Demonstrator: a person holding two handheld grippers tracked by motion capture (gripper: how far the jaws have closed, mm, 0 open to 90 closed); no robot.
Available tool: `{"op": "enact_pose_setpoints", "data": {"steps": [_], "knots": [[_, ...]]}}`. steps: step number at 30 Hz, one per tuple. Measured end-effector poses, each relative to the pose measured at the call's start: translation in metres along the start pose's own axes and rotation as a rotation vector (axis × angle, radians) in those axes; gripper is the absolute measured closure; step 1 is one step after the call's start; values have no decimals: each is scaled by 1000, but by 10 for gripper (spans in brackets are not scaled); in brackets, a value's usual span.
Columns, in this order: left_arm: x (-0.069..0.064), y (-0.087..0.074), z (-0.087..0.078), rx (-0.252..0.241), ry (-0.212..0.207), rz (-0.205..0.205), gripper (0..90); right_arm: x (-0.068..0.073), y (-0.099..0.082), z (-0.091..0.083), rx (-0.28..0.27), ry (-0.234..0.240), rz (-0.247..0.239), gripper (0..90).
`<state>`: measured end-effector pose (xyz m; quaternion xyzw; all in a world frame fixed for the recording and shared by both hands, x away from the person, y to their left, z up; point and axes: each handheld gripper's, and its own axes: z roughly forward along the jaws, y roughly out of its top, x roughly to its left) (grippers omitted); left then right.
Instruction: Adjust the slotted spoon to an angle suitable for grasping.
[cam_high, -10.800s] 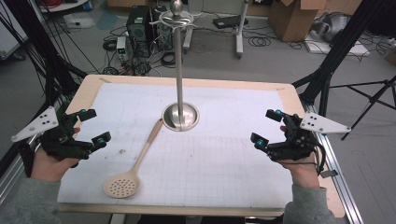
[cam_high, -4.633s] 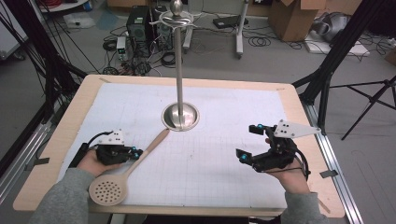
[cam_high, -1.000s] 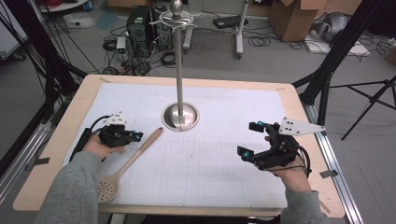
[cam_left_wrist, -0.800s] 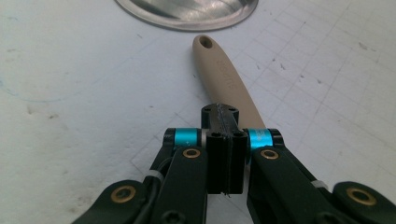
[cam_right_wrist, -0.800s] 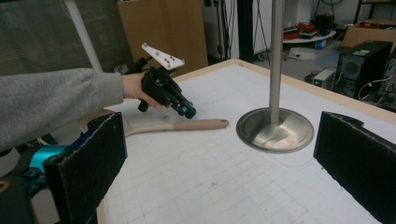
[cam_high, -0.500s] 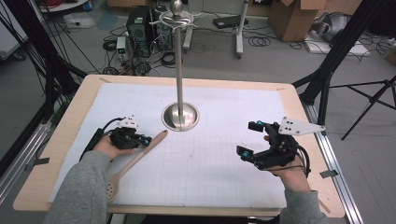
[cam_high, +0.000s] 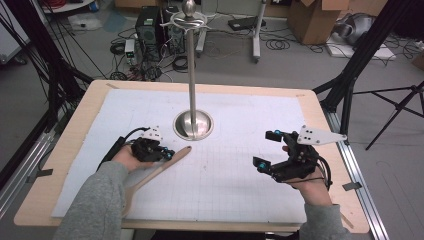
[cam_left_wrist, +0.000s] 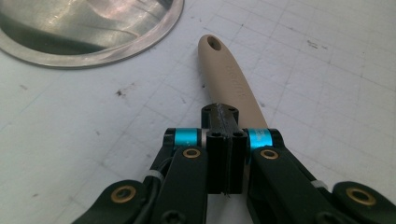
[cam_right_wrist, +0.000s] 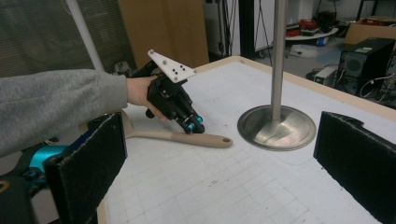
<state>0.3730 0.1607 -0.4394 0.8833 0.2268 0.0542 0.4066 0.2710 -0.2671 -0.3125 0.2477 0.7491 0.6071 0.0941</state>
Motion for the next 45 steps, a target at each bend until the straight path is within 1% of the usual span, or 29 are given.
{"op": "enact_pose_setpoints", "data": {"steps": [1,3,6,7,8,9,10,11,13,15,17,18,20,22,23,25,26,28,30,33,34,35,38,39,40,42,43,45], "knots": [[-1,0,1,1,0,-2,895,0,0,1,-2,-3,-6,12],[-1,0,1,3,4,5,895,0,-1,1,5,-1,-2,12],[0,1,-5,10,38,8,895,0,-1,2,9,-1,-7,12],[-1,1,-9,-4,41,-1,895,0,-1,2,8,-1,-5,12],[-1,2,-14,-19,43,0,895,0,-1,2,5,-1,-6,12],[-2,3,-19,-28,42,-1,895,-1,-1,2,7,-2,-6,12],[-4,4,-24,-50,35,0,895,-1,-2,2,10,-4,3,12],[-6,4,-28,-56,29,3,895,-2,-2,3,6,-4,-3,12],[-11,3,-35,-68,15,19,895,-1,-2,3,10,-5,3,12],[-18,1,-41,-80,-19,31,895,-1,-2,4,13,-1,1,12],[-24,-1,-44,-70,-39,46,895,0,-2,5,13,-2,-2,12],[-28,-2,-46,-64,-52,60,895,0,-2,5,10,-3,-11,12],[-34,-4,-48,-33,-77,99,895,0,-2,5,19,-1,0,12],[-40,-8,-51,-12,-95,122,895,0,-2,6,16,-2,-5,12],[-41,-11,-53,7,-98,141,895,0,-2,6,16,-2,-5,12],[-43,-18,-57,25,-94,152,895,-1,-2,6,17,-4,-5,12],[-43,-21,-60,33,-82,159,895,-2,-2,7,17,-5,-7,12],[-44,-29,-63,24,-78,144,895,-2,-2,8,20,-4,-1,12],[-44,-35,-66,28,-72,135,895,-2,-3,9,25,-4,3,12],[-45,-41,-69,25,-69,125,895,-2,-3,12,34,1,1,12],[-45,-41,-70,31,-70,129,895,-2,-3,13,33,3,-5,12],[-46,-42,-70,33,-71,133,895,-2,-3,14,35,2,0,12],[-48,-41,-71,63,-64,148,895,-3,-3,16,35,5,-9,12],[-49,-41,-71,74,-58,156,895,-2,-3,16,42,4,2,12],[-50,-41,-71,90,-54,170,895,-4,-3,17,37,4,-4,12],[-52,-40,-71,108,-54,183,895,-4,-3,17,37,5,-4,12],[-53,-39,-71,114,-56,189,896,-4,-3,17,41,3,2,12],[-55,-38,-73,108,-56,189,895,-4,-3,17,41,6,2,12]]}}
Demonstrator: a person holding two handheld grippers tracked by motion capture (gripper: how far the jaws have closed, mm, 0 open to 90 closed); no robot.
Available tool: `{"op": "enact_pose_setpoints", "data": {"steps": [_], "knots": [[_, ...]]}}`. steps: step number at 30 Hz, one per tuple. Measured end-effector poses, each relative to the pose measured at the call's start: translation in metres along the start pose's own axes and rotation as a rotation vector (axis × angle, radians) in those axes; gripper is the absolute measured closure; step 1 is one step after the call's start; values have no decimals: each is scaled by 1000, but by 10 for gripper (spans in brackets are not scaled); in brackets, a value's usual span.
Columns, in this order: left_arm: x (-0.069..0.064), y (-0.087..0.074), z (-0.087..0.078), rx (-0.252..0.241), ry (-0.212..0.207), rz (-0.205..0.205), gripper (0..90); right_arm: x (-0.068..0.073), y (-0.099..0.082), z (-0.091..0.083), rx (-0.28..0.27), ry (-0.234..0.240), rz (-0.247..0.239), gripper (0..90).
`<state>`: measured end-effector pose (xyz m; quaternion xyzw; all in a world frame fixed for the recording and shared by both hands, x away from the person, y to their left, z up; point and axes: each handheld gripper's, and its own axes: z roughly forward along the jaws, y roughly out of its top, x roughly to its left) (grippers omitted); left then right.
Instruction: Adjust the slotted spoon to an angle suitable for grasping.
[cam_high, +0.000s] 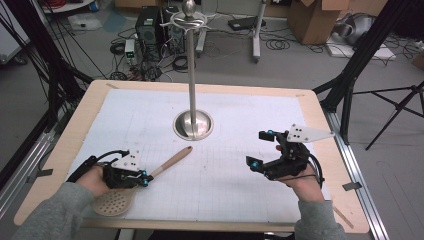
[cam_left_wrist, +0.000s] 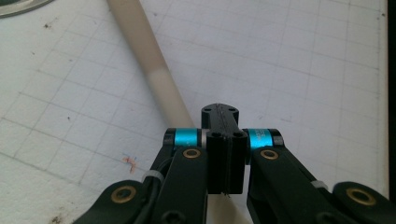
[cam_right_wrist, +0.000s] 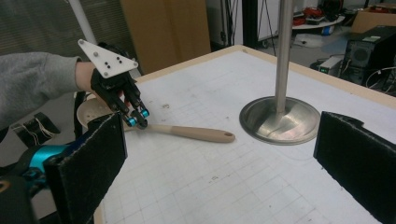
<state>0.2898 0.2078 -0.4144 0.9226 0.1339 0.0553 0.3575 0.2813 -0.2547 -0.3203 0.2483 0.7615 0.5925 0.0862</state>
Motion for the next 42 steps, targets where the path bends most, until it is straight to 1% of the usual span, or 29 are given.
{"op": "enact_pose_setpoints", "data": {"steps": [2,6,8,9,11,12,13,14,18,19,21,23,24,28,29,32,35,36,37,38,39,40,41,42], "knots": [[-1,1,-2,3,0,7,895,0,0,0,-1,0,3,12],[0,-2,-3,25,7,8,895,0,0,2,-2,0,-7,12],[1,-3,-2,41,10,21,895,1,0,2,3,5,3,12],[1,-3,-2,39,8,23,895,1,0,2,6,4,2,12],[2,-2,-2,52,7,39,895,0,-1,3,5,2,-2,12],[2,-1,-1,62,6,53,895,0,-1,3,9,3,7,12],[1,0,-1,66,6,61,895,-1,-2,4,5,0,0,12],[2,1,-1,73,5,66,895,0,-2,4,11,2,9,12],[-1,2,0,97,-14,52,896,0,-2,3,8,4,7,12],[-2,2,0,109,-17,65,896,0,-2,3,7,5,7,12],[-3,1,0,120,-22,77,896,-1,-1,3,0,2,3,12],[-3,0,0,116,-17,66,896,-1,-2,3,0,1,0,12],[-3,-1,0,112,-18,65,896,0,-2,3,4,6,10,12],[-1,-5,-5,130,-5,64,896,0,-2,4,4,4,0,12],[0,-6,-7,141,-3,67,897,0,-2,4,9,7,6,12],[4,-13,-14,140,6,48,896,0,-2,4,7,6,2,12],[6,-17,-18,130,10,24,896,0,-2,4,10,3,5,12],[7,-16,-20,118,16,27,896,0,-2,4,7,3,3,12],[9,-15,-22,94,19,29,896,0,-2,3,8,2,6,12],[10,-12,-24,40,32,10,896,-1,-2,4,5,3,2,12],[12,-9,-27,4,46,-1,896,0,-1,3,6,2,8,12],[16,-4,-28,-25,72,-11,896,0,-1,3,6,2,8,12],[18,-1,-28,-36,83,-21,896,-1,-2,4,6,2,6,12],[21,3,-26,-57,96,-43,896,-1,-2,4,5,1,3,12]]}}
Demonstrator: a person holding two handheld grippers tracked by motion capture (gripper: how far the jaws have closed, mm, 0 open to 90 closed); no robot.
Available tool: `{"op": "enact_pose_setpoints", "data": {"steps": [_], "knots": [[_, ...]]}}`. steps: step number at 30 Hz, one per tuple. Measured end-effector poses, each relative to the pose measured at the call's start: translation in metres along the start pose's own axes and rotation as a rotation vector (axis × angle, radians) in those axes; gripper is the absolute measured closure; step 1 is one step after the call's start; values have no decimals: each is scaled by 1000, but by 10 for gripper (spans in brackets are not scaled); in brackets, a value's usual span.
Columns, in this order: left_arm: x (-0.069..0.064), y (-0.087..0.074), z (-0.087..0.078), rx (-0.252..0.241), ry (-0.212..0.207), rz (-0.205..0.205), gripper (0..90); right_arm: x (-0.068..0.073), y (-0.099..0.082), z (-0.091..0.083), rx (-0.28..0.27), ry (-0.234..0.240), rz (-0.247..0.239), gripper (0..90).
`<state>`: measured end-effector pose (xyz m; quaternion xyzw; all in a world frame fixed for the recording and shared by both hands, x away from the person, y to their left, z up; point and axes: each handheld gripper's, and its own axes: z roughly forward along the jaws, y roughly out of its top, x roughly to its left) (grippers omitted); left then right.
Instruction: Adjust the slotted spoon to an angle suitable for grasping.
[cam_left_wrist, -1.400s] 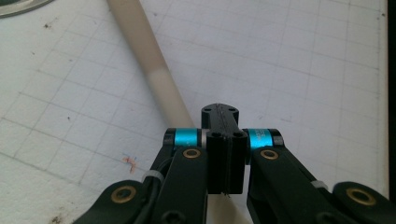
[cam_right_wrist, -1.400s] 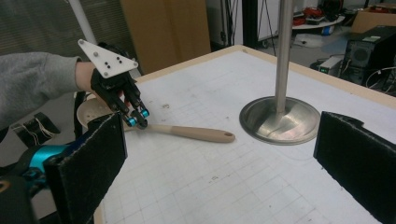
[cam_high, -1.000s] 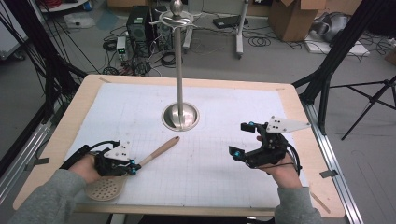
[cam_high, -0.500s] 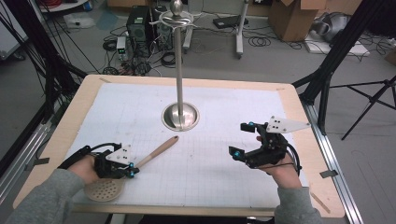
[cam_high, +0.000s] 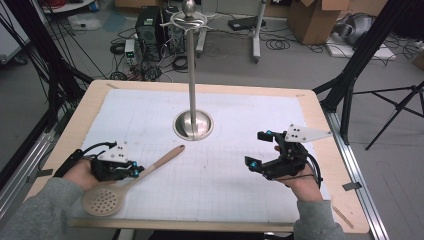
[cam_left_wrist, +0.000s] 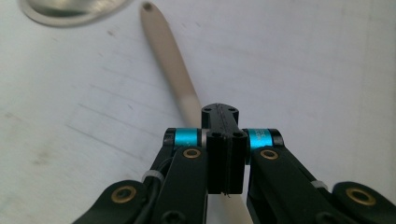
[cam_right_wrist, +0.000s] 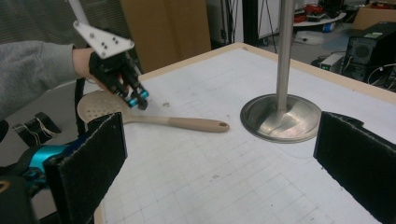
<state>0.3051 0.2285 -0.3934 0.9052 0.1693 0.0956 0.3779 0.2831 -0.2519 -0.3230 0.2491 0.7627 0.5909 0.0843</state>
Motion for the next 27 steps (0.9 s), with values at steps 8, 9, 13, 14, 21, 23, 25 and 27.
{"op": "enact_pose_setpoints", "data": {"steps": [8,9,13,14,21,23,25,27], "knots": [[20,15,38,-2,68,-132,895,1,1,-1,-2,6,2,12],[22,16,42,-6,72,-146,896,0,0,-1,-4,5,0,12],[29,18,53,-7,82,-166,895,1,1,-3,-16,10,4,12],[31,18,55,-11,84,-175,895,1,2,-4,-16,12,5,12],[31,15,66,28,46,-164,895,1,2,-6,-27,6,9,12],[30,16,67,16,24,-149,895,0,2,-6,-29,6,3,12],[28,17,67,15,2,-127,895,0,2,-6,-25,5,9,12],[25,19,69,17,-22,-105,895,0,2,-6,-22,5,12,12]]}}
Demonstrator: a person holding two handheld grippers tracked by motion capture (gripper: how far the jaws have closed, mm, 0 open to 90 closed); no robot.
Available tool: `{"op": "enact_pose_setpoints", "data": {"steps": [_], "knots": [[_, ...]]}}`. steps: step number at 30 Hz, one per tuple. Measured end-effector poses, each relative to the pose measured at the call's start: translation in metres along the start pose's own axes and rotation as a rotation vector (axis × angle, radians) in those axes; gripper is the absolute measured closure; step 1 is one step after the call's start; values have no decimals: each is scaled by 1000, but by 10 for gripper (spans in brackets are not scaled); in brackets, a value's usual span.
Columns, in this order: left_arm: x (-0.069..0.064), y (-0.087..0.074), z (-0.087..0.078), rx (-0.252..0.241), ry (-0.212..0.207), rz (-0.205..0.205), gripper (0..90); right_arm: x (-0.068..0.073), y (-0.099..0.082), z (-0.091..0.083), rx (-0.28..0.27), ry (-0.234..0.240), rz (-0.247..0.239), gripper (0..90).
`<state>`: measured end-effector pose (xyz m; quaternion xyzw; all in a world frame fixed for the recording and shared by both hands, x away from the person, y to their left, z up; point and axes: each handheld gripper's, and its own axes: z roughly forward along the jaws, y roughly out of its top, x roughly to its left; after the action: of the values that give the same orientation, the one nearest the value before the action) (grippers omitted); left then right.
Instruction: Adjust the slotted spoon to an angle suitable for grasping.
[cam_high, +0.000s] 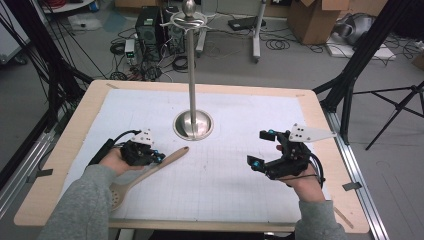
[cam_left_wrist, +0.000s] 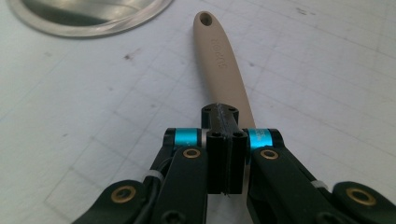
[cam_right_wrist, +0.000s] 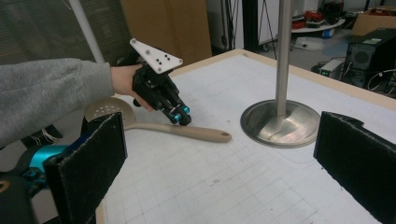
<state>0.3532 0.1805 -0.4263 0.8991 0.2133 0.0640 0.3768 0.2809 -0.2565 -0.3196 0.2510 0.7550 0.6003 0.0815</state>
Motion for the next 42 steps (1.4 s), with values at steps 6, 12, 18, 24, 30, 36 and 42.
{"op": "enact_pose_setpoints", "data": {"steps": [6,12,18,24,30,36,42], "knots": [[-9,6,4,14,-50,60,895,0,0,2,2,-1,-9,12],[-8,9,-7,-49,3,41,890,0,0,0,2,-1,-5,12],[-11,7,-32,-113,62,14,878,-1,0,-2,0,-3,-3,12],[-25,2,-64,-162,130,29,878,0,0,-1,4,-5,-4,12],[-39,-10,-80,-172,158,10,848,1,0,2,10,-3,-15,12],[-49,-17,-88,-202,157,-24,705,1,-1,3,21,-1,-10,12],[-52,-22,-94,-214,175,-43,545,-1,-1,1,18,-7,-10,12]]}}
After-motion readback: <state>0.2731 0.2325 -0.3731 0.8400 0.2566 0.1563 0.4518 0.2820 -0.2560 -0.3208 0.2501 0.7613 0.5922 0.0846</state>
